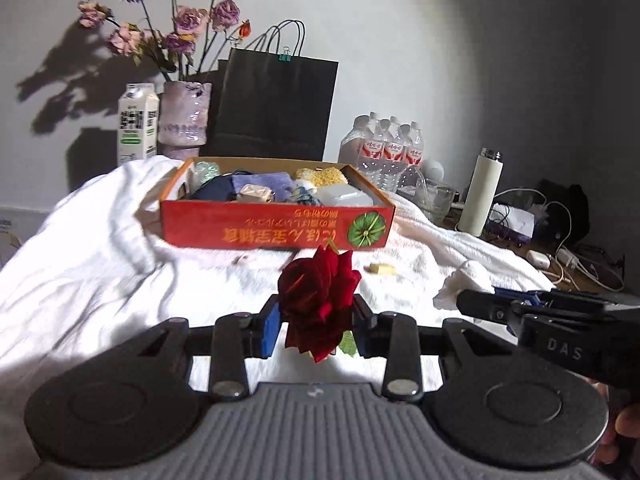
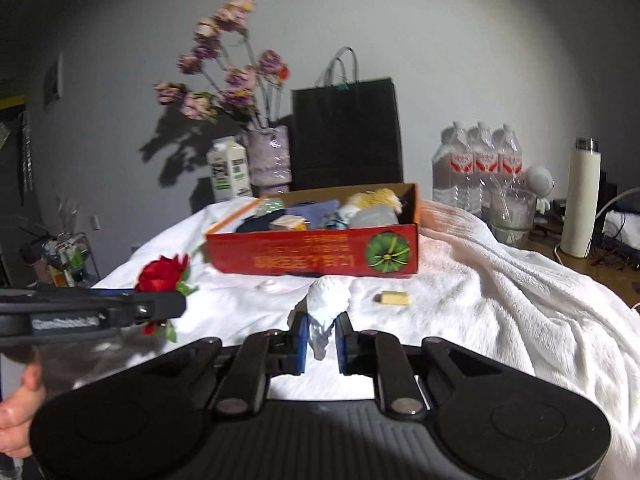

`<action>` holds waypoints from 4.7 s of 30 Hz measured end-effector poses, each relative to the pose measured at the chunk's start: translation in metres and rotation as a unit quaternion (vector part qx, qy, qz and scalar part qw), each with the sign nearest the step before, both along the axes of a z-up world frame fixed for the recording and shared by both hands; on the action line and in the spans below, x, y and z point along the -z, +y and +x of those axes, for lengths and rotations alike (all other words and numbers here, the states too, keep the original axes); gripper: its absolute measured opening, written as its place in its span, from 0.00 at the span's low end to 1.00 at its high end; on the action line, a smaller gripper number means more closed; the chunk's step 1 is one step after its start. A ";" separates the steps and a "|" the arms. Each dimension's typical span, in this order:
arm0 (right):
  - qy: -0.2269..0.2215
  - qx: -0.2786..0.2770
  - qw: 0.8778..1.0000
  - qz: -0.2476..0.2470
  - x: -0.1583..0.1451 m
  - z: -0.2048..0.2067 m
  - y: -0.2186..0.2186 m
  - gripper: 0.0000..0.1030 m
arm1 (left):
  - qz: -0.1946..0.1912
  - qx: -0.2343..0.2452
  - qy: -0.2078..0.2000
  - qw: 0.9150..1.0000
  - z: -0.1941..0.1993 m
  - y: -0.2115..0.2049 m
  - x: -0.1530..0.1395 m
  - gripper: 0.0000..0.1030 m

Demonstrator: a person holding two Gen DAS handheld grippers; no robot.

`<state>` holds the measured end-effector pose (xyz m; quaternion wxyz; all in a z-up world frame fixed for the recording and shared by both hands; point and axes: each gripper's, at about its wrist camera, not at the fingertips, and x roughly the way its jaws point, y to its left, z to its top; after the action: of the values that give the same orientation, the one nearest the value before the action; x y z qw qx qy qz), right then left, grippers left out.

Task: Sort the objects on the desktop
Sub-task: 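Lift the red rose with the left gripper while the right gripper lifts the white tissue, then carry the rose and tissue into the red box and open both grippers, then withdraw both grippers from the box back over the towel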

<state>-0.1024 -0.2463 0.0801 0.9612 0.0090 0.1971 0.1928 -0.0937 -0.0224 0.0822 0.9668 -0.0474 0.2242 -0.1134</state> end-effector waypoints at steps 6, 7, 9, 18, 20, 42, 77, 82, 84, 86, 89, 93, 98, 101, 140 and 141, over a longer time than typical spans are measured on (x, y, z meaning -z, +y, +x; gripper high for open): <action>-0.002 -0.016 1.000 -0.014 0.007 -0.025 0.008 0.13 | 0.011 0.007 -0.010 1.000 -0.028 -0.002 0.002 0.35; -0.002 -0.016 1.000 -0.017 0.007 -0.026 0.009 0.13 | 0.012 0.006 -0.012 1.000 -0.030 -0.003 0.002 0.35; -0.004 -0.014 1.000 -0.016 0.006 -0.028 0.010 0.13 | 0.011 0.006 -0.014 1.000 -0.031 -0.002 0.002 0.35; 0.002 -0.004 1.000 -0.015 0.007 -0.024 0.011 0.13 | 0.008 -0.001 -0.010 1.000 -0.030 0.004 0.005 0.35; 0.003 -0.002 1.000 -0.015 0.008 -0.022 0.010 0.13 | 0.008 -0.003 -0.009 1.000 -0.029 0.005 0.006 0.35; 0.023 0.017 0.999 -0.020 0.022 -0.012 0.007 0.13 | 0.006 -0.008 0.020 1.000 -0.016 0.007 0.023 0.35; -0.047 -0.029 0.998 0.000 -0.049 0.051 0.013 0.14 | 0.013 -0.038 -0.039 0.998 0.060 0.035 -0.051 0.35; -0.054 -0.029 0.998 -0.016 -0.102 0.147 0.016 0.14 | -0.002 -0.048 -0.002 0.999 0.154 0.069 -0.087 0.35; -0.036 -0.021 0.999 -0.014 -0.117 0.193 0.017 0.14 | 0.000 -0.050 0.016 0.999 0.195 0.076 -0.092 0.35; -0.007 -0.013 1.000 -0.010 -0.126 0.241 0.020 0.14 | 0.003 -0.055 0.038 0.998 0.236 0.080 -0.091 0.35; 0.046 -0.009 0.999 -0.007 -0.126 0.308 0.029 0.14 | -0.012 -0.063 0.078 0.995 0.292 0.081 -0.084 0.35; 0.119 -0.007 0.993 -0.006 -0.101 0.381 0.045 0.14 | -0.026 -0.048 0.121 0.991 0.358 0.066 -0.069 0.35; 0.178 -0.015 0.984 -0.027 -0.057 0.437 0.077 0.14 | -0.004 -0.040 0.138 0.990 0.414 0.039 -0.042 0.35; 0.197 -0.017 0.979 -0.045 -0.036 0.457 0.095 0.18 | -0.002 -0.039 0.161 0.986 0.436 0.038 -0.024 0.49; -0.022 0.054 0.995 -0.077 0.020 -0.015 0.020 0.84 | 0.037 -0.077 0.006 0.996 -0.018 0.006 0.009 1.00; -0.021 0.052 0.995 -0.078 0.022 -0.021 0.019 0.84 | 0.032 -0.080 0.007 0.996 -0.022 0.004 0.011 1.00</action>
<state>-0.1231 -0.2270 0.0582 0.9716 -0.0596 0.1908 0.1266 -0.1158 -0.0181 0.0713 0.9722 -0.0346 0.2297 -0.0285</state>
